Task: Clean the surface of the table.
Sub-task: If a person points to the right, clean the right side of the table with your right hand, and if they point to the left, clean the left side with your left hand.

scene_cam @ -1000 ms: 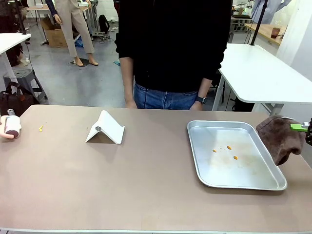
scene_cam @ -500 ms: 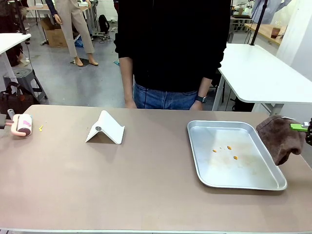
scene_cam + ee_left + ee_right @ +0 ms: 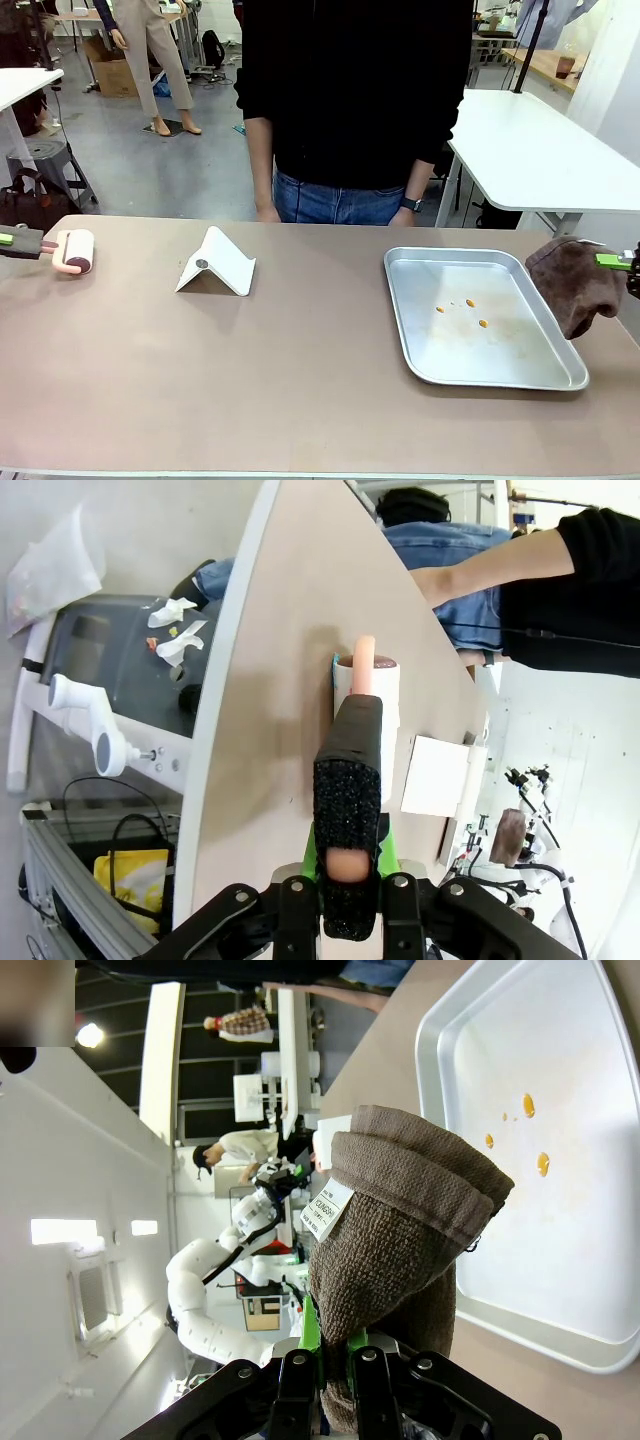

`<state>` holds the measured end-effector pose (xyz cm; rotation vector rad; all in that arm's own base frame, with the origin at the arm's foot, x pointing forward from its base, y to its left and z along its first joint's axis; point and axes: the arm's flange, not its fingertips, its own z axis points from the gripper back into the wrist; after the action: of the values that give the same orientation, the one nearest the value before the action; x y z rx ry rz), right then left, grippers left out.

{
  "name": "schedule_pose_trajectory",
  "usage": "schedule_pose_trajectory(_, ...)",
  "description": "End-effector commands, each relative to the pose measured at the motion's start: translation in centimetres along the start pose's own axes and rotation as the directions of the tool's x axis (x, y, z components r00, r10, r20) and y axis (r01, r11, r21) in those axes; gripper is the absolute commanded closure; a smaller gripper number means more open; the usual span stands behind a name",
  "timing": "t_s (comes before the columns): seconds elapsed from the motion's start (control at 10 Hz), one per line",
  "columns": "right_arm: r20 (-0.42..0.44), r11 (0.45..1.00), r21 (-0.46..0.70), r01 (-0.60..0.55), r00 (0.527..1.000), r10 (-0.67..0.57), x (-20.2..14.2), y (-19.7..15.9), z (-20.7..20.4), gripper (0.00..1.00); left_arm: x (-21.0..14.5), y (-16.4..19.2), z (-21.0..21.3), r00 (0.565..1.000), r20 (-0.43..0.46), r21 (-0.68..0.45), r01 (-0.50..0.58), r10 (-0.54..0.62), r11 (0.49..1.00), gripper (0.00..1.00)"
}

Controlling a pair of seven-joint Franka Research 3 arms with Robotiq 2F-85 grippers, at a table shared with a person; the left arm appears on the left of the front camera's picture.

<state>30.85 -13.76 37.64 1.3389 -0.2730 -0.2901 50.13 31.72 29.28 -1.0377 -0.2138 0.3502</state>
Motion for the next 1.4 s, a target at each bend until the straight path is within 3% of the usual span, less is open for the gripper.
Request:
schedule_pose_trajectory(0.0, 0.003, 1.0, 0.005, -0.005, 1.0, 0.005, -0.1, 0.2, 0.2, 1.0, 0.1, 0.6, -1.9, 0.999, -0.046, 0.087, -0.005, 0.009, 0.996, 0.78)
schedule_pose_trajectory(0.2, 0.003, 1.0, 0.005, -0.005, 1.0, 0.005, -0.1, 0.2, 0.2, 1.0, 0.5, -0.5, -2.8, 0.999, -0.048, 0.046, 0.009, -0.007, 0.999, 0.78)
schedule_pose_trajectory(0.4, 0.003, 1.0, 0.005, -0.005, 1.0, 0.005, -0.1, 0.2, 0.2, 1.0, -0.3, -2.7, -2.6, 0.998, -0.041, -0.084, 0.046, -0.049, 0.995, 0.78)
schedule_pose_trajectory(0.8, 0.003, 1.0, 0.005, -0.005, 1.0, 0.005, -0.1, 0.2, 0.2, 1.0, -5.3, -7.2, 2.0, 0.975, -0.03, -0.382, 0.191, -0.218, 0.904, 0.78)
schedule_pose_trajectory(1.1, 0.003, 1.0, 0.005, -0.005, 1.0, 0.005, -0.1, 0.2, 0.2, 1.0, -9.8, -7.0, 6.3, 0.969, -0.088, -0.404, 0.175, -0.229, 0.898, 0.78)
schedule_pose_trajectory(1.3, 0.003, 1.0, 0.005, -0.005, 1.0, 0.005, -0.1, 0.2, 0.2, 1.0, -14.4, -6.2, 9.5, 0.977, -0.134, -0.419, 0.096, -0.166, 0.903, 0.78)
